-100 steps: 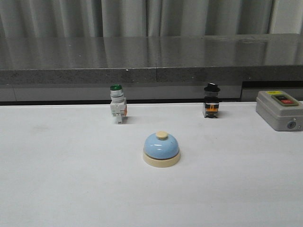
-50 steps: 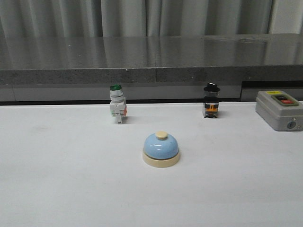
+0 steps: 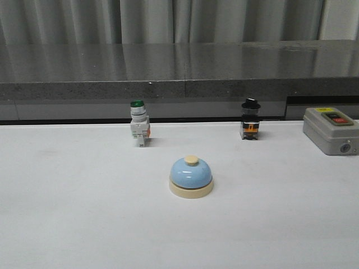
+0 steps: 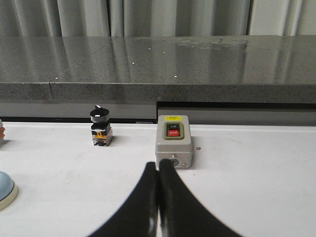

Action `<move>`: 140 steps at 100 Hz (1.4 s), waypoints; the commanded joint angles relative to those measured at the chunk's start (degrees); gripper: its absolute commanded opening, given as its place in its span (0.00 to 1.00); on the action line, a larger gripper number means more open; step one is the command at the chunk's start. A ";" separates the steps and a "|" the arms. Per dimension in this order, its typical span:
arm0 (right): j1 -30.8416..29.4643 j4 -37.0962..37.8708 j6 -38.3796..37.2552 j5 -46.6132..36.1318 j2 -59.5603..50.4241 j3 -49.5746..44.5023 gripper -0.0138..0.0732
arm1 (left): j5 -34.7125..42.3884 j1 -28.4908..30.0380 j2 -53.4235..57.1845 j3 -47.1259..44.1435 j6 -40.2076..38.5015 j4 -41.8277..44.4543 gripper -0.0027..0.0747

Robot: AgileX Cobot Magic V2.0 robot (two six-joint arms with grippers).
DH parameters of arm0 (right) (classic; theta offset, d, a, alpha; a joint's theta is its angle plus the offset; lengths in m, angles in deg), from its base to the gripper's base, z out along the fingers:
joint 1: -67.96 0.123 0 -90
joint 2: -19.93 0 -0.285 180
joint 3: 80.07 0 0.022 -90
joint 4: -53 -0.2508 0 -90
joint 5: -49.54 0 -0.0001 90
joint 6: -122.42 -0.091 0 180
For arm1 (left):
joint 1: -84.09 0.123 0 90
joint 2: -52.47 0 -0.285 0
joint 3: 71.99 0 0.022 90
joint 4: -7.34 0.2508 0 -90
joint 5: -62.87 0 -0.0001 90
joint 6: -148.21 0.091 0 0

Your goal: Place and press bell with both arms

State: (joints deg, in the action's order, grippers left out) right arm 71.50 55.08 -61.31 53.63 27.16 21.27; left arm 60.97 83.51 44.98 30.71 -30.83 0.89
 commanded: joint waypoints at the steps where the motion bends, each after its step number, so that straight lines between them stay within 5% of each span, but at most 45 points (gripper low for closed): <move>1: -0.33 0.74 0.14 -4.99 -1.05 0.78 0.09 | 4.39 0.17 1.65 -2.43 -0.54 -0.52 0.01; 59: -0.33 0.74 0.14 -4.58 -1.05 0.91 0.09 | 4.39 0.17 1.65 -2.43 -0.54 -0.52 0.01; 78: -0.33 0.74 0.14 2.48 1.04 5.84 0.09 | 4.39 0.17 1.65 -2.43 -0.54 -0.52 0.01; 140: -0.03 0.67 0.14 14.16 41.93 35.21 0.09 | 4.39 0.17 1.65 -2.43 -0.54 -0.52 0.01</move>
State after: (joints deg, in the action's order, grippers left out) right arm 71.50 55.08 -61.31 70.15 64.11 50.95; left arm 60.91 83.51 44.98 30.71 -30.83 0.89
